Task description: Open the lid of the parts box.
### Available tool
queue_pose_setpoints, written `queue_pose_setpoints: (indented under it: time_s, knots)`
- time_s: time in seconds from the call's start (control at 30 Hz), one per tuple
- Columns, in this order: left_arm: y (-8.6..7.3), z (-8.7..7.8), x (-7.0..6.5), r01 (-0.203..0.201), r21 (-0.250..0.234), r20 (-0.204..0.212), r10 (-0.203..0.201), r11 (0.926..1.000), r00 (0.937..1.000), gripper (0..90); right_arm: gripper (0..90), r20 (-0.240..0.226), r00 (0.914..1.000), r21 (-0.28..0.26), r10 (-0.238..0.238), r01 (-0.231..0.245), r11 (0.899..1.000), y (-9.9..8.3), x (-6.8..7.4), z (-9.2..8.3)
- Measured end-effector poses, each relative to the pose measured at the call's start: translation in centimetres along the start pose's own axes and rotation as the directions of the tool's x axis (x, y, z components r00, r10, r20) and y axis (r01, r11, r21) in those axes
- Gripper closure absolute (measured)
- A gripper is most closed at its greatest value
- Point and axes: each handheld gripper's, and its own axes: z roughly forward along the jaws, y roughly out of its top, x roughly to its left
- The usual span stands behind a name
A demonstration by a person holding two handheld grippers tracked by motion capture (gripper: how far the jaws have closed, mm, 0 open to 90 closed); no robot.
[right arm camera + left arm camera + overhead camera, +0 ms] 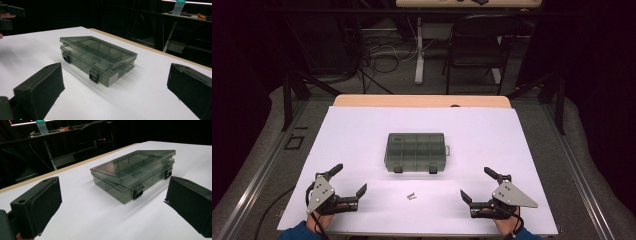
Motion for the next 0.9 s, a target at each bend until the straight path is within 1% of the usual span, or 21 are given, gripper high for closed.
queue_pose_setpoints:
  time_s: [0.03,0.07,0.2,0.27,0.3,0.33,0.5,0.57,0.6,0.63,0.67,0.7,0.73,0.77,0.83,0.9]
  knots:
    - [0.0,0.0,0.0,0.000,0.000,0.000,0.000,1.0000,1.0000,0.0,0.0,0.000,1.0000,0.000,0.000,0.000,1.000,0.0,0.0,0.0]
    - [0.0,0.0,0.0,-0.001,0.000,-0.001,0.001,1.0000,1.0000,0.0,0.0,-0.006,0.9999,0.026,-0.009,0.009,1.000,0.1,0.0,-0.2]
    - [0.0,0.1,0.0,0.000,0.002,0.001,0.000,1.0000,1.0000,0.0,0.0,-0.004,0.9999,0.028,-0.013,0.013,1.000,0.1,0.0,-0.1]
    - [0.0,0.2,-0.1,0.003,0.000,0.003,-0.003,1.0000,1.0000,0.0,0.0,0.000,1.0000,0.045,-0.007,0.007,0.999,0.1,0.0,0.0]
    - [0.0,0.2,-0.1,0.003,0.000,0.003,-0.003,1.0000,1.0000,0.0,0.0,0.000,1.0000,0.045,-0.007,0.007,0.999,0.1,0.0,0.0]
    - [0.1,0.3,-0.1,0.000,0.004,0.005,0.000,1.0000,1.0000,0.0,0.0,-0.010,0.9999,0.049,-0.007,0.008,0.999,0.1,-0.1,0.1]
    - [0.2,0.6,-0.3,-0.007,0.002,0.009,0.007,1.0000,0.9999,0.0,0.0,-0.019,0.9997,0.050,-0.013,0.014,0.999,0.2,0.0,0.3]
    - [0.3,0.9,-0.3,-0.014,0.001,0.010,0.014,0.9999,0.9999,0.0,0.0,-0.021,0.9996,0.056,-0.018,0.019,0.998,0.3,0.0,0.5]
    - [0.3,1.0,-0.3,-0.020,0.006,0.015,0.020,0.9998,0.9997,0.0,0.0,-0.023,0.9996,0.049,-0.014,0.015,0.999,0.2,0.0,0.7]
    - [0.4,1.1,-0.4,-0.022,0.004,0.016,0.022,0.9997,0.9996,0.0,0.0,-0.025,0.9996,0.058,-0.013,0.014,0.998,0.3,0.0,0.8]
    - [0.4,1.2,-0.4,-0.026,0.006,0.018,0.026,0.9996,0.9995,0.0,0.0,-0.030,0.9995,0.056,-0.010,0.011,0.998,0.3,-0.1,0.9]
    - [0.4,1.3,-0.4,-0.025,0.009,0.022,0.025,0.9996,0.9994,0.0,0.0,-0.031,0.9995,0.064,-0.009,0.011,0.998,0.3,-0.1,1.0]
    - [0.5,1.3,-0.3,-0.022,0.008,0.026,0.022,0.9997,0.9994,0.0,0.0,-0.030,0.9995,0.057,-0.010,0.012,0.998,0.3,-0.1,1.2]
    - [0.5,1.4,-0.3,-0.020,0.010,0.030,0.019,0.9998,0.9994,0.0,0.0,-0.030,0.9995,0.061,-0.012,0.014,0.998,0.4,-0.2,1.3]
    - [0.5,1.6,-0.3,-0.019,0.009,0.031,0.019,0.9998,0.9993,0.0,0.0,-0.026,0.9994,0.070,-0.022,0.024,0.997,0.4,-0.1,1.6]
    - [0.6,1.8,-0.3,-0.021,0.010,0.033,0.021,0.9997,0.9992,0.0,0.0,-0.031,0.9993,0.077,-0.022,0.024,0.997,0.4,-0.1,1.9]
